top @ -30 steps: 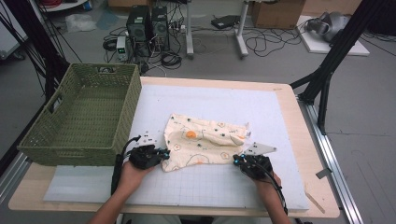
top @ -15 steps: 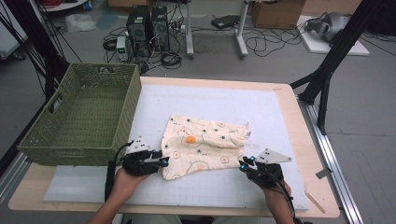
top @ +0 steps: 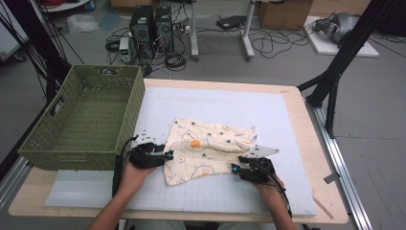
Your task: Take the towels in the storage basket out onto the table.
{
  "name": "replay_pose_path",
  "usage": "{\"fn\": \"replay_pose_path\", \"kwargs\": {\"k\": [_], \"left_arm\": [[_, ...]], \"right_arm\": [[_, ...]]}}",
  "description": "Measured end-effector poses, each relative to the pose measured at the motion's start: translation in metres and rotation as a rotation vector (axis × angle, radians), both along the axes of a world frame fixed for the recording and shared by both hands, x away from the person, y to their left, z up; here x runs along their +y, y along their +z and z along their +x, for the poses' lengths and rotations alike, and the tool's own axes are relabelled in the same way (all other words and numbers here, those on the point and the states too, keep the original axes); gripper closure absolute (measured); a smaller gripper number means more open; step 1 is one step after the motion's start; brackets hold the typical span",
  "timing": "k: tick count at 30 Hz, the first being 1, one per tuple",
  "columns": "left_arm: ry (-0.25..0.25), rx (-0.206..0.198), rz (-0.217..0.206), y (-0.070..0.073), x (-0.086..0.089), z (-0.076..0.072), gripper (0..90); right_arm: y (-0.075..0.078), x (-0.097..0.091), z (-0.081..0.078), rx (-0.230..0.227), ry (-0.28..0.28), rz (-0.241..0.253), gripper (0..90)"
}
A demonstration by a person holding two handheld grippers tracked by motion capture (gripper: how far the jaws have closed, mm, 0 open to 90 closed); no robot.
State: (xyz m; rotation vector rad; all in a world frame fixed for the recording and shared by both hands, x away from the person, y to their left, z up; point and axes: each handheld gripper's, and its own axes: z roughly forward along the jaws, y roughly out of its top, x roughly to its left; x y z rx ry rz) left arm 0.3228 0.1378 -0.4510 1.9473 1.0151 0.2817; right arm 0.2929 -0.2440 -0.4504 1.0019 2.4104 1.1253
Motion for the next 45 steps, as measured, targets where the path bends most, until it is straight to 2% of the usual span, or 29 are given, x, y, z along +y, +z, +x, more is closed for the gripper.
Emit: {"fn": "replay_pose_path", "kwargs": {"k": [1,2,3,4,6,11,17,21,23,25,27,30,33,37,40,42,45], "left_arm": [[-0.004,0.001,0.023,-0.001,-0.002,0.000,55.6],[0.001,-0.006,0.029,-0.001,-0.002,-0.001,59.1],[-0.015,-0.003,0.043,0.000,-0.002,-0.002,69.5],[-0.019,-0.017,0.068,0.000,-0.002,-0.003,80.6],[-0.023,-0.008,0.072,0.001,-0.001,-0.005,85.2],[-0.051,0.007,0.036,0.004,0.001,-0.014,85.5],[-0.094,0.043,0.006,0.006,-0.002,-0.028,85.1],[-0.111,0.048,0.025,0.007,0.000,-0.037,84.9],[-0.121,0.050,0.017,0.007,0.002,-0.041,84.3],[-0.124,0.047,0.004,0.008,0.003,-0.041,81.3],[-0.090,0.040,-0.007,0.009,0.005,-0.038,66.7],[-0.037,0.025,-0.048,0.012,0.009,-0.032,52.0],[-0.010,0.001,-0.065,0.015,0.013,-0.024,46.2],[0.023,-0.019,-0.074,0.016,0.017,-0.010,45.4],[0.046,-0.037,-0.075,0.017,0.018,-0.001,45.0],[0.059,-0.046,-0.078,0.018,0.017,0.004,45.1],[0.067,-0.049,-0.072,0.018,0.015,0.011,45.3]], "right_arm": [[0.001,0.000,-0.002,0.006,0.010,0.001,76.1],[0.001,0.000,-0.004,0.021,0.020,0.004,83.1],[0.002,0.000,-0.006,0.023,0.030,0.000,87.4],[0.003,0.000,-0.008,0.018,0.037,-0.010,87.8],[0.004,-0.001,-0.014,0.025,0.053,-0.021,87.9],[0.007,-0.009,-0.036,0.038,0.078,-0.035,87.8],[0.008,-0.016,-0.057,0.068,0.093,-0.024,87.8],[0.009,-0.019,-0.072,0.085,0.119,-0.025,87.8],[0.009,-0.019,-0.080,0.091,0.131,-0.025,87.8],[0.010,-0.020,-0.085,0.096,0.147,-0.023,87.6],[0.011,-0.020,-0.088,0.085,0.150,-0.022,86.4],[0.016,-0.022,-0.087,0.058,0.140,0.005,79.9],[0.020,-0.025,-0.081,0.030,0.101,0.036,69.8],[0.025,-0.030,-0.067,-0.016,0.029,0.090,58.5],[0.025,-0.029,-0.051,-0.038,-0.034,0.054,55.8],[0.021,-0.026,-0.039,-0.028,-0.068,0.040,56.0],[0.011,-0.021,-0.019,0.006,-0.081,0.072,59.7]]}}
